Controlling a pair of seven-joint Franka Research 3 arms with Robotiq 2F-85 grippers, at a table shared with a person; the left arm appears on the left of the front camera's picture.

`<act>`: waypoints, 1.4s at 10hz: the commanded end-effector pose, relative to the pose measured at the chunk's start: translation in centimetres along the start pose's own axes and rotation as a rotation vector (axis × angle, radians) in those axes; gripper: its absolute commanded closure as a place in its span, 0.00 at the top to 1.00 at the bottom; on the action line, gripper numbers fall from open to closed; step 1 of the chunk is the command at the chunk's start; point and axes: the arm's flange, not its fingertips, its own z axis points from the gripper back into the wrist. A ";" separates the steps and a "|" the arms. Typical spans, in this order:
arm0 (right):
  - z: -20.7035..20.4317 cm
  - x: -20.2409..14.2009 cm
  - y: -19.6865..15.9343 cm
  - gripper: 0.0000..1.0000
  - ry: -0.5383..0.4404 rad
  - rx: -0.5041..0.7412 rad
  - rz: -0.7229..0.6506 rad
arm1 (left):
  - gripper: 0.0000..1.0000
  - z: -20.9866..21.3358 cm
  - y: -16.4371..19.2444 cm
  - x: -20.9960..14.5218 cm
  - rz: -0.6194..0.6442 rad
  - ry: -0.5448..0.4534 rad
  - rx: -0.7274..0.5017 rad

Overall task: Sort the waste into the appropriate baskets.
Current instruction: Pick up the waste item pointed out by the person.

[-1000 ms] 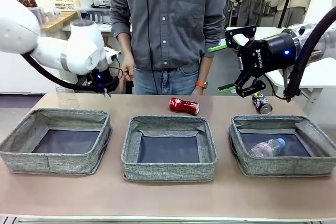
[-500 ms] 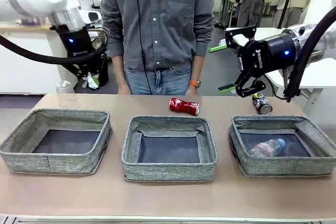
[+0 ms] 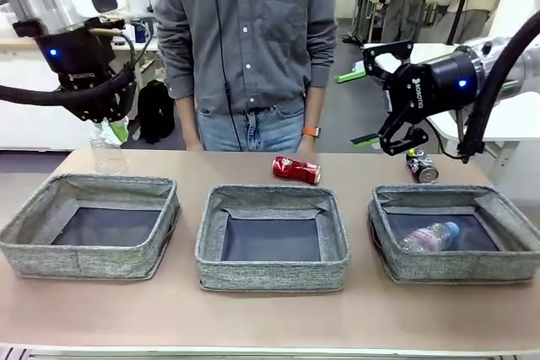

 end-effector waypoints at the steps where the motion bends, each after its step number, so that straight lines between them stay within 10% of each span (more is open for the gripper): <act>1: 0.1 -0.1 0.4 1.00 0.003 -0.016 -0.018 | 0.00 -0.4 -0.4 2.5 0.025 0.044 -0.008; 3: 0.1 -0.1 0.4 1.00 0.003 -0.016 -0.018 | 0.10 -0.7 0.1 1.1 0.005 0.019 -0.001; 4: 0.1 -0.1 0.4 1.00 0.003 -0.016 -0.018 | 0.10 0.8 -2.4 2.3 0.120 0.012 -0.029; 8: 7.7 -2.8 -1.6 1.00 -0.105 0.018 0.131 | 0.10 11.0 -17.5 1.1 -0.148 0.027 -0.220; 14: 13.4 -3.4 -4.4 1.00 -0.182 0.103 0.165 | 0.10 14.0 -28.9 0.0 -0.098 0.076 -0.077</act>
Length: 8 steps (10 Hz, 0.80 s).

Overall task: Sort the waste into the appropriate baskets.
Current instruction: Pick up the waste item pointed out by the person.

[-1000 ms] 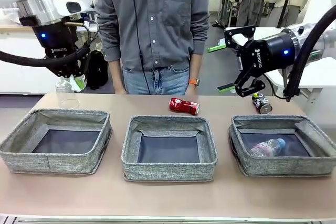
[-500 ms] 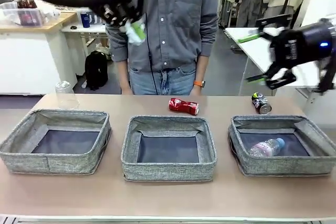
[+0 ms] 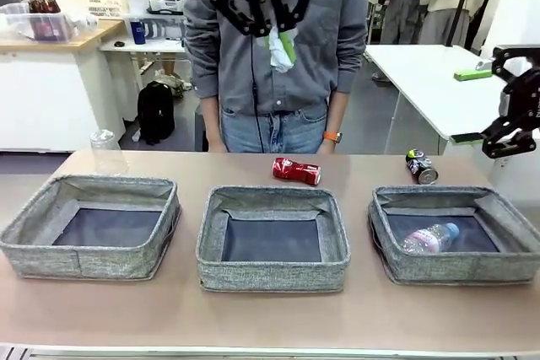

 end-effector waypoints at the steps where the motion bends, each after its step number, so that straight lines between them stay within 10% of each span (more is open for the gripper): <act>1: -0.9 -0.4 1.4 1.00 0.006 -0.018 -0.017 | 0.10 2.5 -1.3 0.4 0.014 -0.012 0.071; 8: -0.9 -0.4 1.4 1.00 0.006 -0.018 -0.017 | 0.10 4.2 -0.6 2.0 0.022 -0.062 0.094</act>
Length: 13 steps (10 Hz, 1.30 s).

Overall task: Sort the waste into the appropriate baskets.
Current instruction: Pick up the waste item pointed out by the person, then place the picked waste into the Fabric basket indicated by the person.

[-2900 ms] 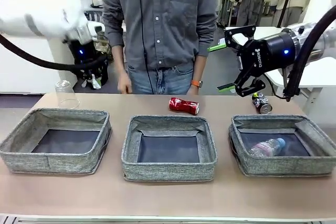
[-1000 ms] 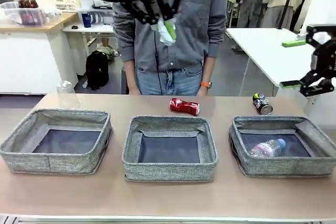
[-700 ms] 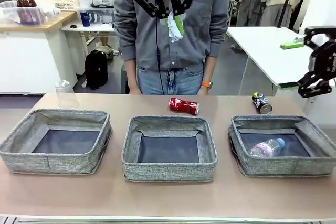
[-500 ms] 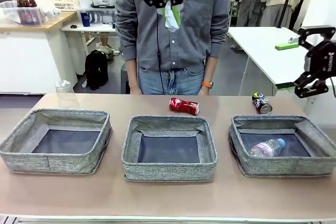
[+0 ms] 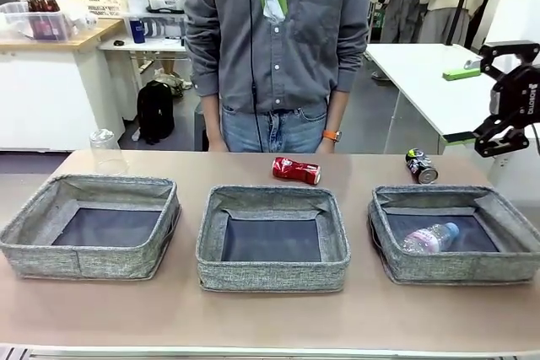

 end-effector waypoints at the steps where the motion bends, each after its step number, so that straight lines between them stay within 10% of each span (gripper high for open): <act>1: 0.2 -0.1 0.7 1.00 -0.006 0.010 -0.021 | 0.10 -0.1 0.1 -0.7 0.006 0.002 -0.009; 13: 0.2 -0.1 0.7 1.00 -0.006 0.010 -0.021 | 0.10 -0.1 0.1 -0.7 0.006 0.002 -0.009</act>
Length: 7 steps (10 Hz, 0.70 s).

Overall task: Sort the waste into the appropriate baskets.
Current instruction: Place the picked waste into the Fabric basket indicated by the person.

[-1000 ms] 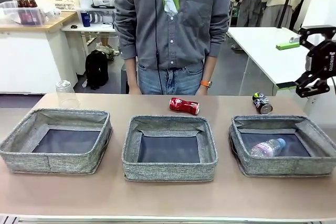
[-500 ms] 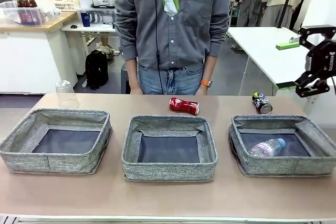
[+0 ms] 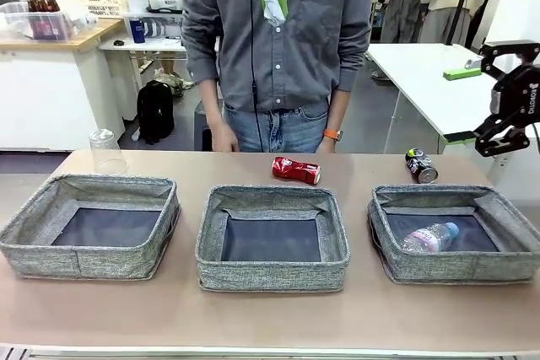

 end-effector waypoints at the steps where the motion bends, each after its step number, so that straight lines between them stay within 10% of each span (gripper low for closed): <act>1: 0.1 -0.1 0.7 1.00 -0.004 0.010 -0.021 | 0.10 0.0 0.2 -0.6 0.007 0.000 -0.010; 7: 0.1 -0.1 0.7 1.00 -0.004 0.010 -0.021 | 0.10 0.0 0.2 -0.6 0.007 0.000 -0.010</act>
